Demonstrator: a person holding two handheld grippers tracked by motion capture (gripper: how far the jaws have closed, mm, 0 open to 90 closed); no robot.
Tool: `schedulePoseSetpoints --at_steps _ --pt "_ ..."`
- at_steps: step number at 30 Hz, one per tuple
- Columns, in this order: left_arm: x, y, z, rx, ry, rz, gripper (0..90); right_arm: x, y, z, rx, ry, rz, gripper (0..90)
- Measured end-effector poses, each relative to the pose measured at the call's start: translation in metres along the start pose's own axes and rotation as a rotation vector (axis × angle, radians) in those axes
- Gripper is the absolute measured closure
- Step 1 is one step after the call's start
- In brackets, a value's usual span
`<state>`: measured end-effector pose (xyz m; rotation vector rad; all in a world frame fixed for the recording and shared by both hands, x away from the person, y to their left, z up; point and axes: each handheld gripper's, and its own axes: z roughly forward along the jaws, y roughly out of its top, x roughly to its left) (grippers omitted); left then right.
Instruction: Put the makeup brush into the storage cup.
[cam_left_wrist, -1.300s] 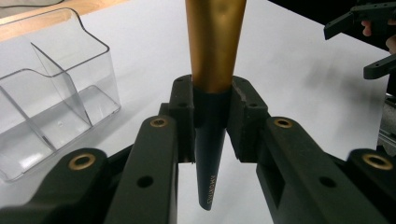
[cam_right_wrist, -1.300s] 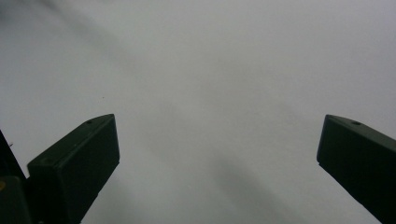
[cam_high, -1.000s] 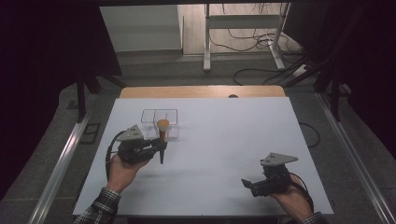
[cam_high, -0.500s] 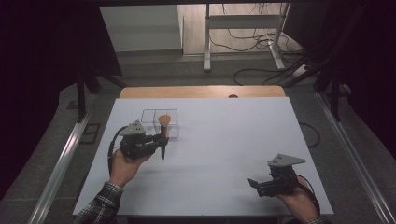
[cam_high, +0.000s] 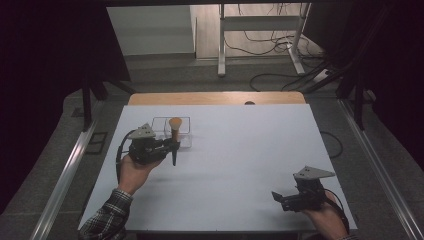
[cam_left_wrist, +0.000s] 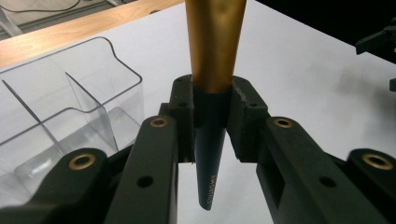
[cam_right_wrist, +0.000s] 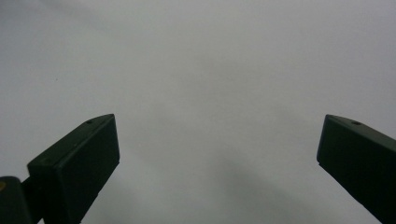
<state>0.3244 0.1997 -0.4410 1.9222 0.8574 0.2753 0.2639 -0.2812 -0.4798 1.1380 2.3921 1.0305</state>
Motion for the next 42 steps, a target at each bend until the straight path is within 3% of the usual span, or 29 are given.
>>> schedulePoseSetpoints --at_steps 42 --pt "0.031 0.050 0.018 -0.029 0.066 -0.024 73.6 -0.016 -0.020 -0.019 0.004 -0.032 0.040 0.0"
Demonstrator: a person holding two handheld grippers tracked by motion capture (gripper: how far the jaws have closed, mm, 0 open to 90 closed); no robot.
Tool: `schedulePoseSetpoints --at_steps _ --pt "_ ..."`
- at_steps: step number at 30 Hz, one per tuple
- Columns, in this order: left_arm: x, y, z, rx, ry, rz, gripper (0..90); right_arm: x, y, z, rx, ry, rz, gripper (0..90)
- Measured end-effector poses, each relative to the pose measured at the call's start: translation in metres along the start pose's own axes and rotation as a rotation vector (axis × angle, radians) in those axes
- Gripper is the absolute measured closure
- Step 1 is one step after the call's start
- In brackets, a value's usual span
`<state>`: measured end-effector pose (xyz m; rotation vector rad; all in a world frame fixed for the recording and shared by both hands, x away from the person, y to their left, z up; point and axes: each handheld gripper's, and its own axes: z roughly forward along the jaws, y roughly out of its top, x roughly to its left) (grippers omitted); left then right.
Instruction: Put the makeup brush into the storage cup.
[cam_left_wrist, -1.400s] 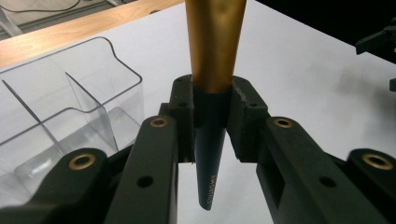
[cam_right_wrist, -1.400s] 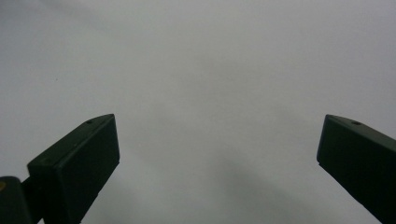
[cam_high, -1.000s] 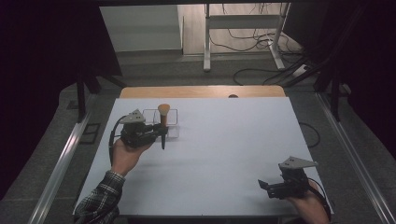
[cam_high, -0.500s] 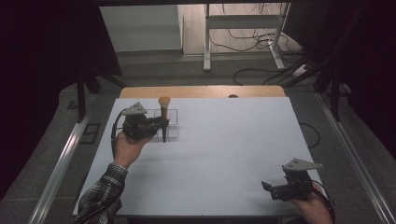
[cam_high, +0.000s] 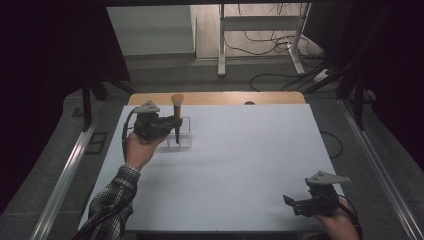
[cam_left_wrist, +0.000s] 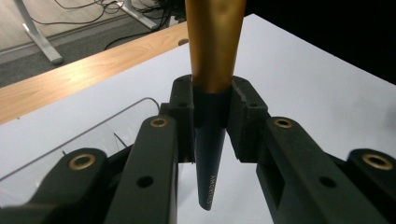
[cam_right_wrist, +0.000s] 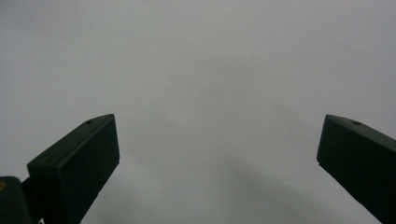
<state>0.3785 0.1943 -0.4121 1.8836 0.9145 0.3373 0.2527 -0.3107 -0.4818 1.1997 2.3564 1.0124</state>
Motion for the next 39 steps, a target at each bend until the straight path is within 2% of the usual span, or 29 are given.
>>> schedulePoseSetpoints --at_steps 9,22,39 --pt "0.005 0.007 0.006 0.000 0.012 -0.001 73.6 -0.001 -0.002 -0.002 0.001 -0.005 -0.001 0.0" --pt "0.014 0.017 0.011 -0.022 0.029 -0.022 73.6 -0.001 -0.004 -0.004 0.001 -0.007 0.002 0.0" --pt "0.019 0.034 0.028 -0.033 0.070 -0.018 73.6 -0.003 -0.006 -0.009 -0.022 -0.012 0.020 0.0"
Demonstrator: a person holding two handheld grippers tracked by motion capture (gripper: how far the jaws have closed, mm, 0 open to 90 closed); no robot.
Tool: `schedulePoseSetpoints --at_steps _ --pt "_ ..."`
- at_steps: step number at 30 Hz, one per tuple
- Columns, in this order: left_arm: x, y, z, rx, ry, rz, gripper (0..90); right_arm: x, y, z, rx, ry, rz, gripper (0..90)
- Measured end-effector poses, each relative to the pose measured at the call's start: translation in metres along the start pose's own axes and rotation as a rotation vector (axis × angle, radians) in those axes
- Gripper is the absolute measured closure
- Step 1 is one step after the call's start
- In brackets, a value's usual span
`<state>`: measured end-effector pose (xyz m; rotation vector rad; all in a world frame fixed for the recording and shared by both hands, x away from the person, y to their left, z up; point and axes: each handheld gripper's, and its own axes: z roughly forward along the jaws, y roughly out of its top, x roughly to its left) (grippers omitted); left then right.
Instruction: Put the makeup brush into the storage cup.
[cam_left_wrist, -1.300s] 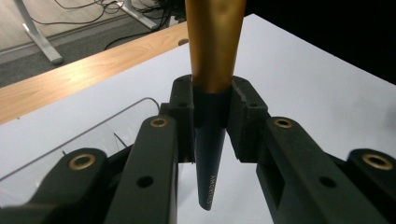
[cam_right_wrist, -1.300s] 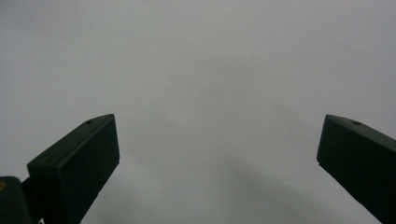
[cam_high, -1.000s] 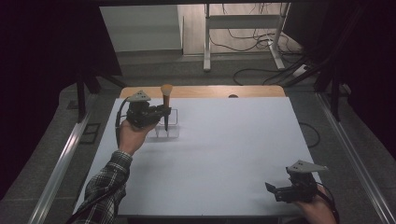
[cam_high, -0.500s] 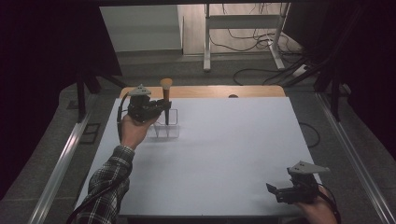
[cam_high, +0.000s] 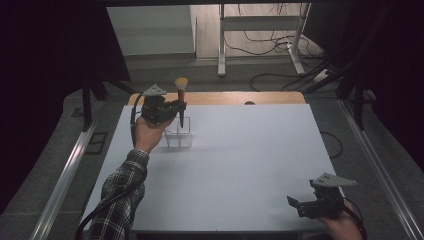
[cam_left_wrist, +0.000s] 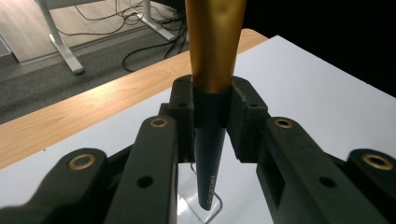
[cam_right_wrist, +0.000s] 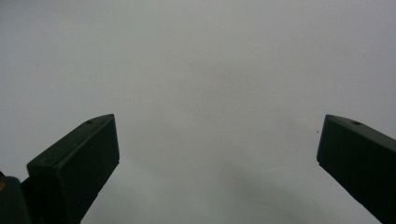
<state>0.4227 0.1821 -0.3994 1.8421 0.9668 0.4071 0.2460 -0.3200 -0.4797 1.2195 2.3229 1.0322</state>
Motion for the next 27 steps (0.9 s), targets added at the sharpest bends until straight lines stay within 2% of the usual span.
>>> schedulePoseSetpoints --at_steps 13,27 --pt "0.003 -0.005 0.012 0.012 0.035 0.003 73.6 -0.001 -0.001 -0.001 0.002 0.009 0.002 0.0" --pt "0.004 -0.022 0.021 0.026 0.054 -0.010 73.6 0.001 -0.001 0.001 0.020 0.021 -0.008 0.0"
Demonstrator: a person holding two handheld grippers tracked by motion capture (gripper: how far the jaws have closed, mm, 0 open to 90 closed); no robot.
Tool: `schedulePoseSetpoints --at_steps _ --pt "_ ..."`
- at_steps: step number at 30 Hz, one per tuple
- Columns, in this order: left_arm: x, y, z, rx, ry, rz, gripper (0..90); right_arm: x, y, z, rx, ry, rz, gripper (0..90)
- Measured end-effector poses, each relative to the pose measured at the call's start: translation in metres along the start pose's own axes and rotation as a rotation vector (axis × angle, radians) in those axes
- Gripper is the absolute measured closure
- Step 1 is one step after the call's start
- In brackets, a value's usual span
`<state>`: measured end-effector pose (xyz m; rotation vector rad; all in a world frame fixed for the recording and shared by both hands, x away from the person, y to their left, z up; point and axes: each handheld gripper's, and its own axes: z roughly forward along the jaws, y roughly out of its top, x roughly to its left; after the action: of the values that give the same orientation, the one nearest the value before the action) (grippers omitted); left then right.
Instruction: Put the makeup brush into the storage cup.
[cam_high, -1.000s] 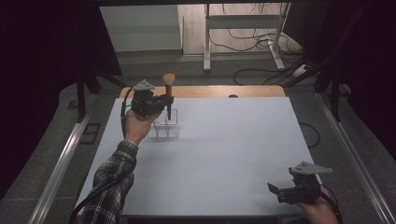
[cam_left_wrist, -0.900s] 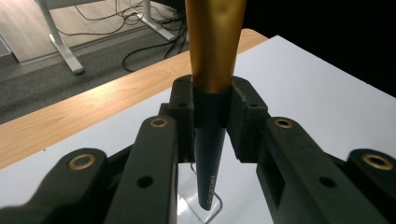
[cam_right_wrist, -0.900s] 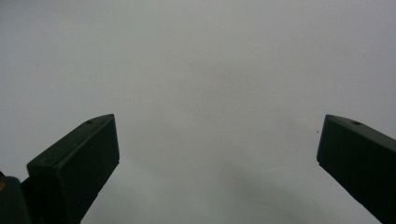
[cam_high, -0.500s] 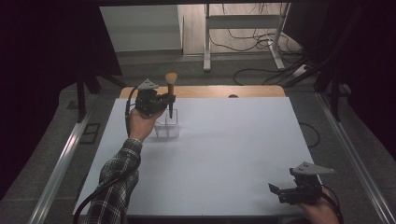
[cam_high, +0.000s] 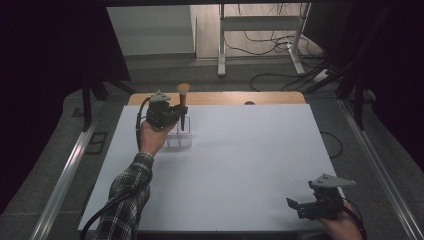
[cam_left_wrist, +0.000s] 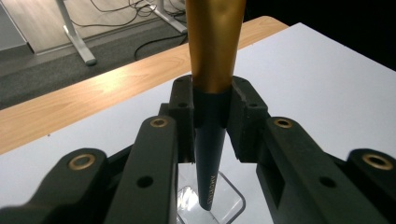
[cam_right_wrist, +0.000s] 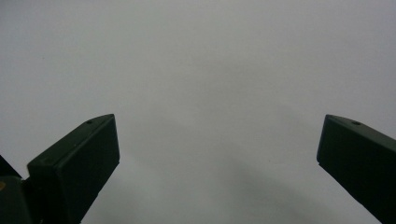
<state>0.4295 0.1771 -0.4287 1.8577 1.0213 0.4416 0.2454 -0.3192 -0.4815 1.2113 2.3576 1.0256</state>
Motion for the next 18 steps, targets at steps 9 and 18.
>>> schedulePoseSetpoints --at_steps 9,18 --pt "0.000 -0.007 0.004 0.003 0.005 -0.008 73.6 0.000 0.000 0.000 0.001 0.003 -0.001 0.0" --pt "0.000 -0.014 0.008 0.015 0.004 -0.013 73.6 0.000 0.000 0.000 0.001 0.004 -0.003 0.0"
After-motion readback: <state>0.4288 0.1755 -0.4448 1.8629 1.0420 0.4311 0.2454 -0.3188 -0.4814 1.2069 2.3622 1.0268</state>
